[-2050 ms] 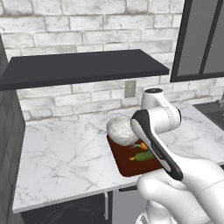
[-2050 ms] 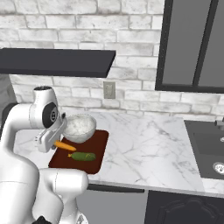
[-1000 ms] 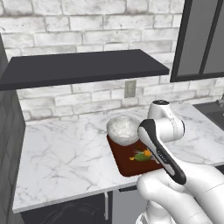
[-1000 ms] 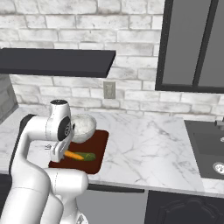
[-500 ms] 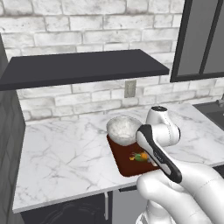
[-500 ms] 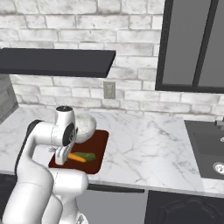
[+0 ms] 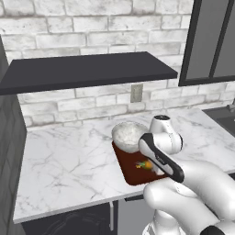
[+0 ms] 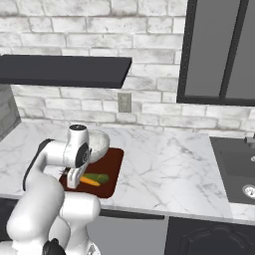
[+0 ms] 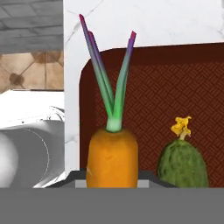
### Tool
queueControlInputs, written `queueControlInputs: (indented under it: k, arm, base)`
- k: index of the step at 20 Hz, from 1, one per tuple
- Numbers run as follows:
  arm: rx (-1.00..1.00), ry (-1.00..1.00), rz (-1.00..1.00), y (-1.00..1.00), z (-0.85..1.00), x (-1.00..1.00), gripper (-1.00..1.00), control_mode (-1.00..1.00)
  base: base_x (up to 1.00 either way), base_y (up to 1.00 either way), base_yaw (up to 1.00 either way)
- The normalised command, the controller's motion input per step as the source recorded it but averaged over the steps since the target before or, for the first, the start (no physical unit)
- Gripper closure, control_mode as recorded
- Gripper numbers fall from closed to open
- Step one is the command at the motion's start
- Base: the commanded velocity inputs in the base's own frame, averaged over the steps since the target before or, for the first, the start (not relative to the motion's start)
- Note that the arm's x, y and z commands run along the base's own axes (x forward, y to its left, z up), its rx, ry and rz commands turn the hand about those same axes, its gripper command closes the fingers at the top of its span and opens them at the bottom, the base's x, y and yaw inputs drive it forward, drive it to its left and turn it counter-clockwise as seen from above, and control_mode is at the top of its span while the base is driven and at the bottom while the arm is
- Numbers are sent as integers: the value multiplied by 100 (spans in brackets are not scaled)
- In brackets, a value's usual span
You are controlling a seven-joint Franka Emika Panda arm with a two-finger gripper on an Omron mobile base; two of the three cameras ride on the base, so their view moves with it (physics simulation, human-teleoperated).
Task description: Place the two vegetables and bowl onto the tray for setting up a vegetable dip station.
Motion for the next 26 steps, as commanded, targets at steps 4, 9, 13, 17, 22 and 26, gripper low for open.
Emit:
queueControlInputs:
  k: [4,9,13,17,22,26]
  arm:
    - [0,1,1,0,-26,18,100,-100]
    - [1,2,0,1,-28,16,100,-100]
    - [2,7,0,4,-36,2,100,-100]
    - [3,3,0,5,-30,12,100,-100]
    - [2,0,0,1,-28,6,100,-100]
    - [1,0,0,3,-33,-4,100,-100]
  base:
    - [0,0,0]
    - [0,0,0]
    - [0,0,0]
    - [0,0,0]
    - [0,0,0]
    - [0,0,0]
